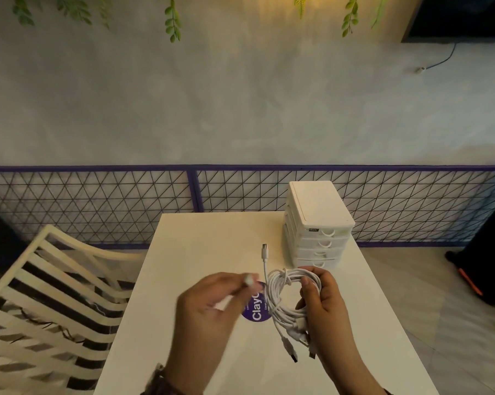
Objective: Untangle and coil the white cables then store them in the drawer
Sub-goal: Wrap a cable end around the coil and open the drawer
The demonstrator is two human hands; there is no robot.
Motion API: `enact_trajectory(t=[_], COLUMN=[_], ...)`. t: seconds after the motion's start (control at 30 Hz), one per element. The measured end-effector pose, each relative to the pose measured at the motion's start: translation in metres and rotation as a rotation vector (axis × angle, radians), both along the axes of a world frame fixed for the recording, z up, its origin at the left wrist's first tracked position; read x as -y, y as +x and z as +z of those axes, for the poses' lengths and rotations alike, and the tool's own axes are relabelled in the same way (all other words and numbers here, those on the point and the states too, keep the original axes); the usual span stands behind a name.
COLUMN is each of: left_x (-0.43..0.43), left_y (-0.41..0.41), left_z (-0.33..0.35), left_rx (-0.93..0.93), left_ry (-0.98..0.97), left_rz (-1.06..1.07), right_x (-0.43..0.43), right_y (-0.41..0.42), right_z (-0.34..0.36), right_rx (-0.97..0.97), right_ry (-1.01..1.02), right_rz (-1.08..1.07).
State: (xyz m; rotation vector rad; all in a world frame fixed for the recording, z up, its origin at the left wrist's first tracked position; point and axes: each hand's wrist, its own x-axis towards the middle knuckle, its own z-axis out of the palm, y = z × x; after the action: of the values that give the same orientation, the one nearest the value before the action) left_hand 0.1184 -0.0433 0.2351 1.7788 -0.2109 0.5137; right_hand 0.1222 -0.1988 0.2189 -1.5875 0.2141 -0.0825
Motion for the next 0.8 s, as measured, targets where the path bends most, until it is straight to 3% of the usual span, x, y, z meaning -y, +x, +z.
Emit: enact_trajectory(t=[0.07,0.17,0.3,0.53,0.67,0.73,0.8], left_x=[0.013,0.031,0.042,0.044,0.045,0.044,0.044], left_y=[-0.005,-0.003,0.0,0.003,-0.004,-0.004,-0.003], left_z=[-0.004,-0.011,-0.026,-0.029,-0.028,-0.026,-0.026], left_rx=[0.048,-0.023,0.08,0.146,0.111,0.039,0.012], left_ry=[0.16,0.155,0.274,0.371,0.606,0.603,0.446], left_rz=[-0.084,-0.079,-0.04,0.11,0.204,0.222,0.181], right_x=[-0.004,-0.009,-0.008,-0.007,-0.009,-0.009,-0.01], right_y=[0.0,0.0,0.0,-0.006,-0.007,-0.008,-0.009], right_z=[-0.003,-0.009,-0.015,-0.008,-0.006,-0.004,-0.002], right_rx=[-0.017,0.012,-0.045,0.107,0.139,0.161,0.172], right_ry=[0.004,-0.057,0.054,0.039,0.054,0.077,0.104], right_rz=[-0.001,-0.026,-0.005,0.022,0.005,0.005,0.021])
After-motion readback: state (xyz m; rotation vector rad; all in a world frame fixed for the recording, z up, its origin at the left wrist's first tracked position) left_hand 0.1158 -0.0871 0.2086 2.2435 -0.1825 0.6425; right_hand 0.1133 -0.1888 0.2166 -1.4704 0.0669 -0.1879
